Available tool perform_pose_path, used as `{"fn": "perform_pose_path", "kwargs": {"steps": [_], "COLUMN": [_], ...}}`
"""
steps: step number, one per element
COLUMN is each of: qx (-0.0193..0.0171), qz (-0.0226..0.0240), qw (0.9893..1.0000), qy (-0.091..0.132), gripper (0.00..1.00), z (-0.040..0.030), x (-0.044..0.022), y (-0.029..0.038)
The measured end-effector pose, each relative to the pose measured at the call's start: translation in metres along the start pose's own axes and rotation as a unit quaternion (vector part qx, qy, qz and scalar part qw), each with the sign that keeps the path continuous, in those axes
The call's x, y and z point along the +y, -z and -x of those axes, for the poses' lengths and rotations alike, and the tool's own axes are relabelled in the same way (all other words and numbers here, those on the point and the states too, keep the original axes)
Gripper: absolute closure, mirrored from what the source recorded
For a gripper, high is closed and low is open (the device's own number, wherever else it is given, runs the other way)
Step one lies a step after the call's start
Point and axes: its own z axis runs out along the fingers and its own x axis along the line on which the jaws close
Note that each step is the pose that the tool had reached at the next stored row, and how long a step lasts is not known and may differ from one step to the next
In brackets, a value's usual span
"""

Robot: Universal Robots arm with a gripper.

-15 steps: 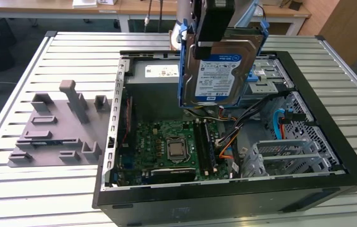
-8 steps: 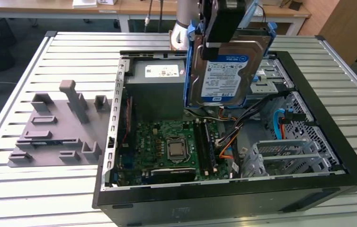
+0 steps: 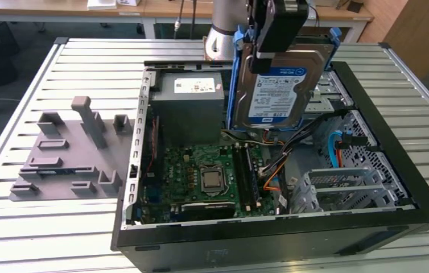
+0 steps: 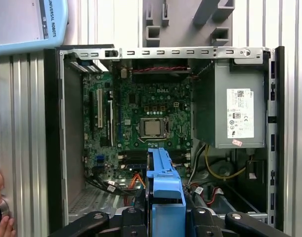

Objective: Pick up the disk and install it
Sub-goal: 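Insert the disk into the insertion slot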

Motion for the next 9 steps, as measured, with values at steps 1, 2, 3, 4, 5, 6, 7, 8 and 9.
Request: {"fn": "perform_pose_path", "kwargs": {"steps": [1, 2, 3, 4, 5, 6, 7, 8, 9], "qx": [0.0000, 0.0000, 0.0000, -0.0002, -0.0001, -0.0001, -0.0001, -0.0001, -0.0001], "qz": [0.0000, 0.0000, 0.0000, -0.0001, 0.0000, 0.0000, 0.0000, 0.0000, 0.0000], "qw": [1.0000, 1.0000, 1.0000, 1.0000, 1.0000, 1.0000, 1.0000, 1.0000, 1.0000], "qy": [0.000, 0.000, 0.000, 0.000, 0.000, 0.000, 0.000, 0.000, 0.000], "gripper": [0.63, 0.63, 0.63, 0.63, 0.63, 0.63, 0.63, 0.63, 0.63], "z": [-0.0001, -0.0002, -0.0004, -0.0007, -0.0010, -0.0015, -0.0022, -0.0030, -0.0039], "x": [-0.0009, -0.0019, -0.0027, -0.0033, -0.0039, -0.0043, -0.0047, -0.0049, -0.0052], "y": [0.0000, -0.0001, -0.0002, -0.0004, -0.0005, -0.0005, -0.0005, -0.0006, -0.0006]}}
